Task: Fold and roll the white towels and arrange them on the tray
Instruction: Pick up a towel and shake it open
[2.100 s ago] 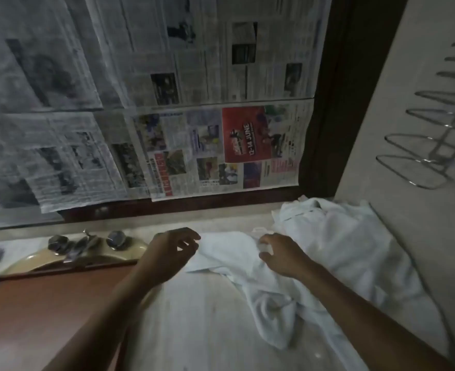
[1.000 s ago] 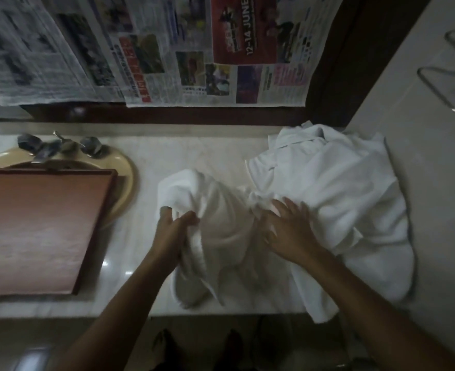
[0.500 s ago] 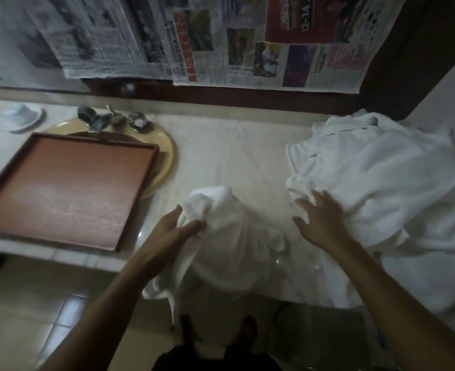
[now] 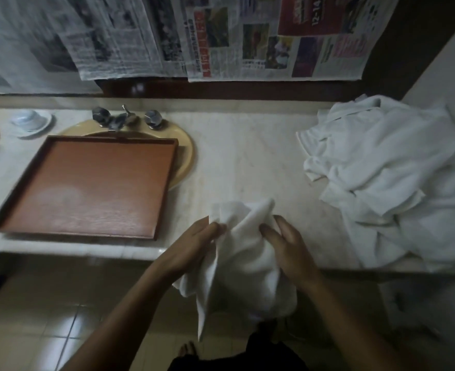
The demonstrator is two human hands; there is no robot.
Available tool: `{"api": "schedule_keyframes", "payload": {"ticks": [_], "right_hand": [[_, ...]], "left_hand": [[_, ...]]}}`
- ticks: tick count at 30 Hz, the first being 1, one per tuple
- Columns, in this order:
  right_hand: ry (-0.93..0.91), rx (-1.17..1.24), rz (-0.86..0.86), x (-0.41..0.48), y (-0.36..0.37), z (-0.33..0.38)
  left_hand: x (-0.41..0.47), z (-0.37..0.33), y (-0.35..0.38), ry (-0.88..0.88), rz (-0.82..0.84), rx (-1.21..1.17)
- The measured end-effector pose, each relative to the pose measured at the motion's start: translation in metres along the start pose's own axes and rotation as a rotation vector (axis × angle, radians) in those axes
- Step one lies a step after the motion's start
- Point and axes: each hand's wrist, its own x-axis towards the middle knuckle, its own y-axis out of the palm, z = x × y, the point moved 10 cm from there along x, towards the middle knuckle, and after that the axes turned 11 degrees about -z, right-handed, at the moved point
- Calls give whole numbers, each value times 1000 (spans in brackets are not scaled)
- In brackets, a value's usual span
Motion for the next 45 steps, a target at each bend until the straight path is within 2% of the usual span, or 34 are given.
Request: {"api": "schedule_keyframes", "payload": {"ticks": [6,8,11,13,14,16,18,20,21,24,26,28,30,32,36,39,42,45], "right_hand": [[-125,-84,-144,-52,29,18],[-148,-105,-189,-67,34,19],[-149,-155,-238,-83,30,14],[-163,-203,-220,-94,32,14],[-170,-230,-199,-99,35,14],[-147,-284,-138,-104,41,16],[-94,-374,-12,-106,52,18],[-84,-534,97,-105,58,25],[-100,-567,94,-103,54,36],[-251,-415,-4,-93,33,92],[-350,-302,112,-91,36,121],[-360,-272,245,-88,41,132],[-390,-298,260,-82,40,143],[-494,-288,139,-72,28,161],[-605,-183,-138,-49,-12,186],[-535,-359,-175,-26,-27,166],[-456,-557,-95,-15,-24,133],[-397,-620,-87,-8,-35,109]], "left_hand": [[-32,28,-34,57,19,85],[-36,39,-50,108,-33,278],[-38,36,-76,385,-216,620],[-43,26,-89,435,-285,553],[-44,24,-95,380,-282,380],[-46,19,-95,248,-223,-43],[-49,2,-90,259,-185,-219],[-57,-29,-81,395,-97,-150],[-64,-45,-71,476,3,-81],[-84,-81,-37,652,342,138],[-88,-88,-27,677,451,207],[-77,-99,-37,707,347,249],[-63,-105,-54,711,216,257],[-57,-101,-61,688,199,307],[-33,-58,-78,584,132,612],[-8,-20,-116,446,-19,723],[-6,-6,-136,454,-87,691],[-4,2,-153,468,-114,639]]}}
